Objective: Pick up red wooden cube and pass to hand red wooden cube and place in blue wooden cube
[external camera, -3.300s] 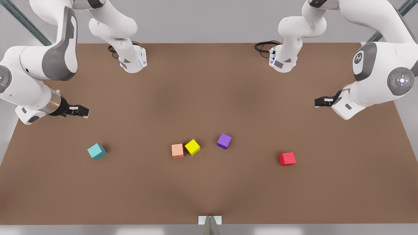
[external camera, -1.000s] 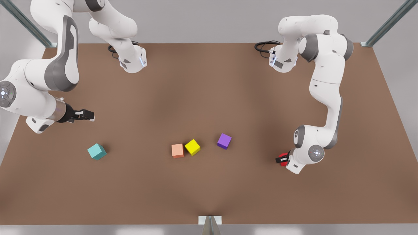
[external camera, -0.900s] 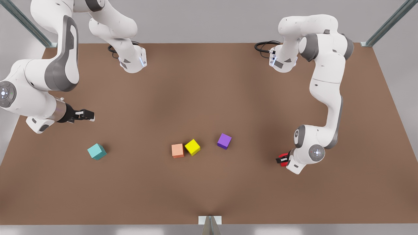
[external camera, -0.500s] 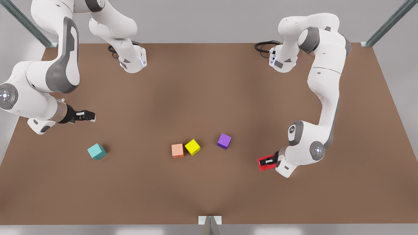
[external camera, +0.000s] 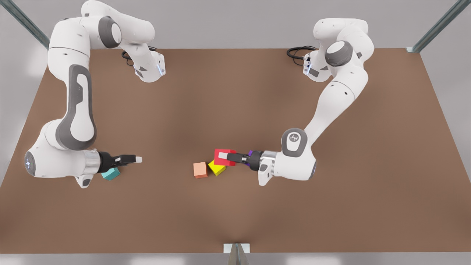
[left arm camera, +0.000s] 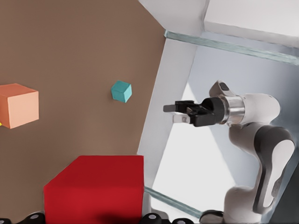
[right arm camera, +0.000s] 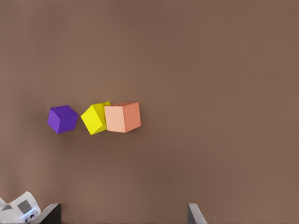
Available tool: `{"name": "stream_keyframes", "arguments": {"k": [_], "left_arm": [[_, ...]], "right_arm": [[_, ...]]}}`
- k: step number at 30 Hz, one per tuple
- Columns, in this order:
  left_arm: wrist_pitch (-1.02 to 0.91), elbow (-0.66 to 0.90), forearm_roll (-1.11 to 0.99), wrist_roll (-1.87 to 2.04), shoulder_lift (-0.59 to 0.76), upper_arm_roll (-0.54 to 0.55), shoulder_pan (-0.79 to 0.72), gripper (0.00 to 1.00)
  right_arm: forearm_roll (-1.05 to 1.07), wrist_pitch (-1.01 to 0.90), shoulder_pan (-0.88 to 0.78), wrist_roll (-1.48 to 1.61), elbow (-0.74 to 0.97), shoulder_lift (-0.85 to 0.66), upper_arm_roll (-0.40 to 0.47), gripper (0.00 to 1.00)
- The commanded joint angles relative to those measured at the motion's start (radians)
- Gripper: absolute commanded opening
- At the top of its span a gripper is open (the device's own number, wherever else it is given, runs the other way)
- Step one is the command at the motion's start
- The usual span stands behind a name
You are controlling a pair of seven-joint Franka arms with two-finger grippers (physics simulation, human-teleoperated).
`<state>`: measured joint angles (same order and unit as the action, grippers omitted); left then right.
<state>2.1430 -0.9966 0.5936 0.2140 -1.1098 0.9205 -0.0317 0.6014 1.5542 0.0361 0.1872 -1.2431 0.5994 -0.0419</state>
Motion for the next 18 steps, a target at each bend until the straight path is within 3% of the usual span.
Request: {"name": "stream_keyframes", "arguments": {"k": [1,3,5,9,14,18], "left_arm": [[0.063,-0.001,0.083,-0.547,-0.013,0.006,0.003,0.7],[0.061,-0.002,0.101,-0.624,-0.013,0.004,0.007,0.7],[0.061,-0.008,0.101,-0.688,-0.015,0.004,0.009,0.7],[0.063,-0.019,0.097,-0.794,-0.015,0.001,0.012,0.71],[0.086,-0.031,0.195,-0.849,-0.027,0.001,0.007,0.74],[0.086,-0.033,0.239,-0.851,-0.027,0.001,0.01,0.69]], "right_arm": [[0.287,0.038,-0.011,0.405,0.027,0.026,-0.006,1.0],[0.35,0.061,-0.013,0.639,0.119,0.14,-0.038,1.0],[0.417,0.098,-0.013,0.744,0.117,0.152,-0.09,1.0],[0.55,0.102,-0.028,1.068,0.109,0.174,-0.092,1.0],[0.702,0.145,-0.068,1.287,0.103,0.215,-0.09,1.0],[0.724,0.241,-0.087,1.356,0.062,0.214,-0.09,1.0]]}}
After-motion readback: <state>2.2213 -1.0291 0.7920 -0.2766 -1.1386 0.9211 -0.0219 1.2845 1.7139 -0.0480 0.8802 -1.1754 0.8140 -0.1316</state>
